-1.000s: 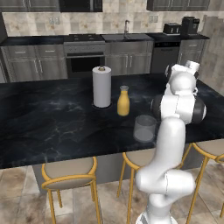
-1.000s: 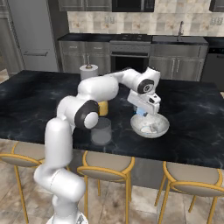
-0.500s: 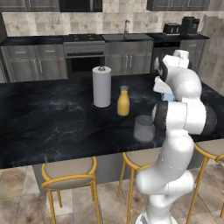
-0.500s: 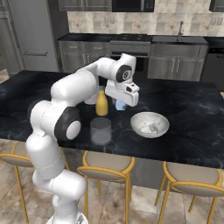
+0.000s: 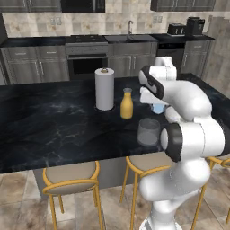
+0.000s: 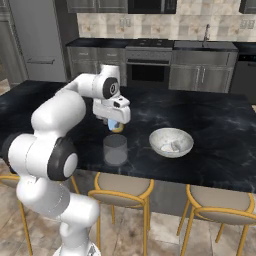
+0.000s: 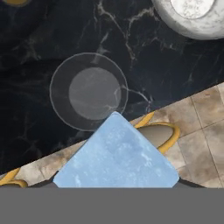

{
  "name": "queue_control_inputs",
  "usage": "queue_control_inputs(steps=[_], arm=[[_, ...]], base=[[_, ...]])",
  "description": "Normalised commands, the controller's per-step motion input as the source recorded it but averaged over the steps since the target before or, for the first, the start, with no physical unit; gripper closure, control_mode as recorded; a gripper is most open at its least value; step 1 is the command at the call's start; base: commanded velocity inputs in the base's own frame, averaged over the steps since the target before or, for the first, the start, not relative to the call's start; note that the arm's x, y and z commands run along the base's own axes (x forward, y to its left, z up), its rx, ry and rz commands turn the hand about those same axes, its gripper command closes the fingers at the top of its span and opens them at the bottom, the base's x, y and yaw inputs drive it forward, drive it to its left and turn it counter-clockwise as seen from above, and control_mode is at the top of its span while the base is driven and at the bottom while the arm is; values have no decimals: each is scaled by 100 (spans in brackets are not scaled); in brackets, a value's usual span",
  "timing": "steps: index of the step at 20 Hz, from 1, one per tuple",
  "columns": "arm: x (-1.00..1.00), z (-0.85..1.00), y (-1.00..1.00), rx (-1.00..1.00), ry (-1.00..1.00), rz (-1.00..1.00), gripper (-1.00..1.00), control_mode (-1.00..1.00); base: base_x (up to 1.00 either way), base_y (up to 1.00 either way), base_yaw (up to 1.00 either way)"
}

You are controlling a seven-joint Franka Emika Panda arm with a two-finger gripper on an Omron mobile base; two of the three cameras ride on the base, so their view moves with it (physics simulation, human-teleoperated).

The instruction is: There are two ice cubes in the ice bowl. Place both ice cubes in the glass cup.

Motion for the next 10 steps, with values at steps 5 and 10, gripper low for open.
queue_control_inputs(steps=[5,10], arm=[[1,-1,18,-2,-4,6,100,-100],[16,-19,1,0,0,2,100,-100]], base=[[0,0,0],[0,0,0]])
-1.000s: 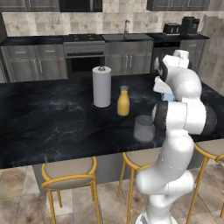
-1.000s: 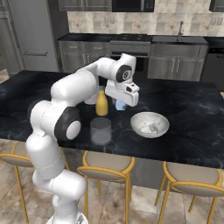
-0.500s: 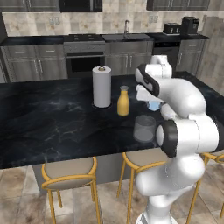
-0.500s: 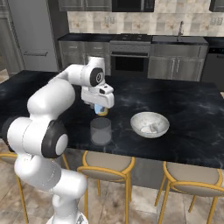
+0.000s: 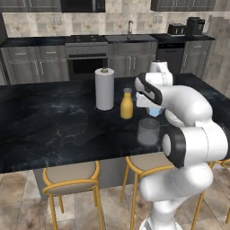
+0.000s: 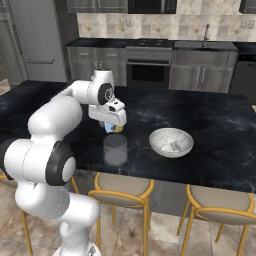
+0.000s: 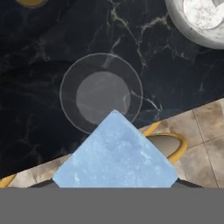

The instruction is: There are two ice cubes in the ice bowl. Place both ice cubes in the glass cup.

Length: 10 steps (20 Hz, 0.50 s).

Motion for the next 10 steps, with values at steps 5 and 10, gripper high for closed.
queue_control_inputs(steps=[5,10], arm=[[23,-18,0,0,-2,2,100,-100],[23,-14,0,0,-2,1,100,-100]], base=[[0,0,0],[0,0,0]])
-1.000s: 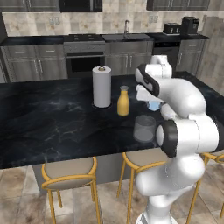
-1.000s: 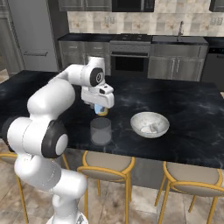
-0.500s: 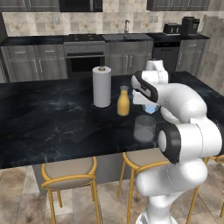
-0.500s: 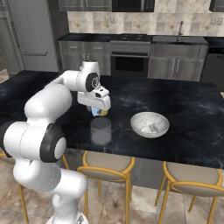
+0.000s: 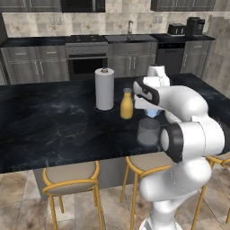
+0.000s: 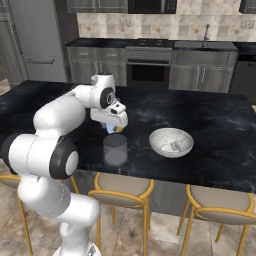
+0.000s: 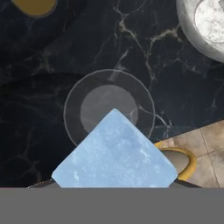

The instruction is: There are two ice cubes in the ice bowl. Place both ice cubes in the glass cup.

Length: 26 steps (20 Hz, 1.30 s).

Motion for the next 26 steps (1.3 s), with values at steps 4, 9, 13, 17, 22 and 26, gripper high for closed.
queue_control_inputs(steps=[4,9,13,17,22,26], arm=[[12,-18,0,0,0,2,100,-100],[0,-30,0,0,0,4,100,-100],[0,-25,0,0,0,4,100,-100],[0,-13,0,0,-1,3,100,-100],[0,-8,0,0,-1,3,100,-100],[0,-6,-1,0,-2,1,100,-100]], base=[[0,0,0],[0,0,0],[0,0,0],[0,0,0],[0,0,0],[0,0,0]])
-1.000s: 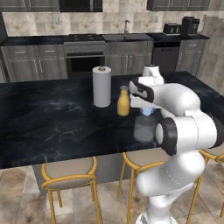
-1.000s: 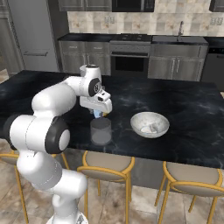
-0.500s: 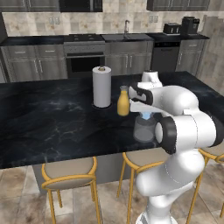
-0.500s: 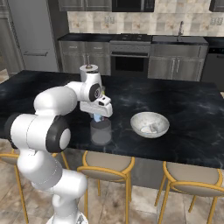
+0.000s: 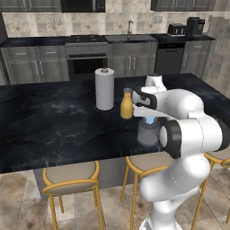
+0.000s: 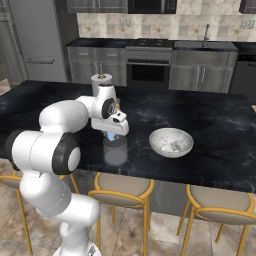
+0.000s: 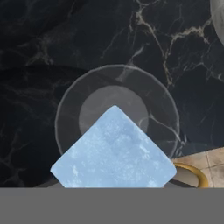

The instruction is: There are two ice cubes in the ice bowl. Place both ice cubes in the glass cup.

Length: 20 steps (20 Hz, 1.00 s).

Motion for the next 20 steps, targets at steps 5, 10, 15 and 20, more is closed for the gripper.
queue_control_inputs(steps=[5,10,15,20], arm=[[0,-9,-5,4,-5,0,100,-100],[0,-9,-9,3,-6,0,100,-100],[4,-7,-1,0,-2,0,100,-100],[17,-3,0,0,0,0,100,-100]], base=[[0,0,0],[0,0,0],[0,0,0],[0,0,0]])
